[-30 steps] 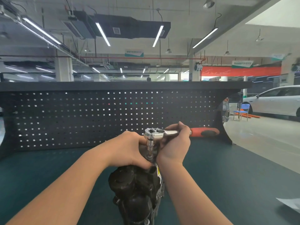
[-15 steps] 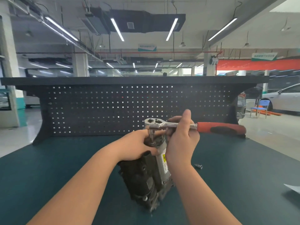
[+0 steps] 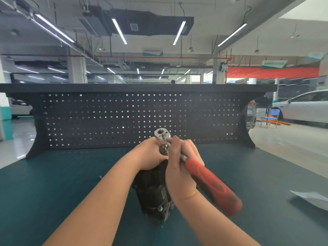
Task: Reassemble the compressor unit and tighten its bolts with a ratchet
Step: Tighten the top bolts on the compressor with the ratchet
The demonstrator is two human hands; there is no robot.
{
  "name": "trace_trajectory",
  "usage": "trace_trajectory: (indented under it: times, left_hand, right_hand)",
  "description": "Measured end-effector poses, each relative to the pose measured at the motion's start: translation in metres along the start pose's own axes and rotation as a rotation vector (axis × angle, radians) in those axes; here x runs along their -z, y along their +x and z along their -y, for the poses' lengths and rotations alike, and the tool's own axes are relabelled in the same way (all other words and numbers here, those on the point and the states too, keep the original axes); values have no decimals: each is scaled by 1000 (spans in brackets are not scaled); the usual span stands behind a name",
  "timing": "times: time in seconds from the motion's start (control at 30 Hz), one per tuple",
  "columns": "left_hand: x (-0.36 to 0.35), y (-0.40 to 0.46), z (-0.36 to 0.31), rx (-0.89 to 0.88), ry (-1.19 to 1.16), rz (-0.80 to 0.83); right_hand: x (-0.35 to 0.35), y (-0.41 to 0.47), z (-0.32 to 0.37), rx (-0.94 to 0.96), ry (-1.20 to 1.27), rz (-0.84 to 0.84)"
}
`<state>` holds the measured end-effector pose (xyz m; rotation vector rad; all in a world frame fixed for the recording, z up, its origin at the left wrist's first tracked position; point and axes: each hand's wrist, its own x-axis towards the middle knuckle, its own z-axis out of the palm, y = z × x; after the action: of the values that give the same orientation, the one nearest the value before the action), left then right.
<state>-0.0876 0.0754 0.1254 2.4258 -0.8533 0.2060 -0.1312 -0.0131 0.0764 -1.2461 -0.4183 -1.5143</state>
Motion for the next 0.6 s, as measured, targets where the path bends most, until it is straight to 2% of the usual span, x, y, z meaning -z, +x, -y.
trace_trajectory:
  times: [0.1, 0.17, 0.27, 0.33, 0.47, 0.6]
  left_hand:
    - [1, -2, -6, 10, -34, 4]
    - [1, -4, -9, 19, -97, 20]
    - [-4, -2, -6, 30, -148, 11]
    - [-5, -3, -4, 13, -224, -13]
    - [-4, -11, -3, -55, -506, -101]
    - [-6, -12, -5, -93, -513, -177]
  right_hand:
    - [-1, -1, -7, 38, -3, 32]
    - [7, 6, -15, 105, -44, 110]
    - [23, 28, -22, 303, -76, 304]
    - [27, 42, -24, 441, -99, 375]
    - [29, 44, -23, 491, -170, 360]
    - [29, 35, -15, 411, -211, 295]
